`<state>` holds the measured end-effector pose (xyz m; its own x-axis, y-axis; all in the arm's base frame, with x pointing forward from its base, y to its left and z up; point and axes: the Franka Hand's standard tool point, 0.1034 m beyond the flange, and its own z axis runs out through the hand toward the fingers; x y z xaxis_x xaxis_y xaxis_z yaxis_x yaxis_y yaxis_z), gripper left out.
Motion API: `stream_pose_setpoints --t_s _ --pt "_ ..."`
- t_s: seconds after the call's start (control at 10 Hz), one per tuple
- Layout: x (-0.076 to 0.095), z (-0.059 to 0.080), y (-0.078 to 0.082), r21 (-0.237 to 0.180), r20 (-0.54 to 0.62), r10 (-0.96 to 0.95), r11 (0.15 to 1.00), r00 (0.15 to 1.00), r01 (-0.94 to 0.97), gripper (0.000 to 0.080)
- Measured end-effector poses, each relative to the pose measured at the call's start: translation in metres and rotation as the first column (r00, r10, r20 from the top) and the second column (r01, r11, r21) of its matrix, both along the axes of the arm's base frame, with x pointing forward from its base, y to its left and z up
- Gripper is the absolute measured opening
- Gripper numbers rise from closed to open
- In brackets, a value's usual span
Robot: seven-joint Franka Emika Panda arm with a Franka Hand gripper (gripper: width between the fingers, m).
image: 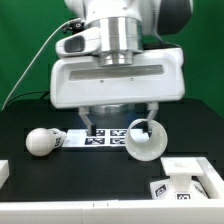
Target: Assemble lamp
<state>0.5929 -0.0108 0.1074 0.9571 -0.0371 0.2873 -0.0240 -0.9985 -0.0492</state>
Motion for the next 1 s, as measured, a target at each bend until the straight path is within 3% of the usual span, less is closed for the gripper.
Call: stream_pose_setpoints --t_s 0.1,0.2,0.3,0.4,0.5,0.8,0.9,1.0 --pt "-0.009 0.005 -0.018 -0.006 -0.021 -0.027 1.000 0.999 0.027 0.0698" --pt "-0.025 0.002 -0.042 0.000 -0.114 -0.012 1.000 0.993 0.012 0.0698" --pt "-0.030 0.004 -0.067 0.031 -0.213 -0.041 0.998 0.976 0.049 0.0698" --pt "-0.024 0.006 -0.061 0.036 -0.210 -0.048 0.998 0.976 0.057 0.0698" --pt "-0.032 0.003 -0.049 0.062 -0.289 -0.019 0.997 0.957 0.039 0.0698" --pt "-0.038 0.001 -0.045 0.124 -0.474 0.031 0.992 0.880 0.032 0.0698" --pt "-0.055 -0.002 -0.063 0.139 -0.572 0.032 0.988 0.820 0.059 0.0698" --pt "-0.073 -0.002 -0.086 0.127 -0.673 0.024 0.988 0.740 0.083 0.0698"
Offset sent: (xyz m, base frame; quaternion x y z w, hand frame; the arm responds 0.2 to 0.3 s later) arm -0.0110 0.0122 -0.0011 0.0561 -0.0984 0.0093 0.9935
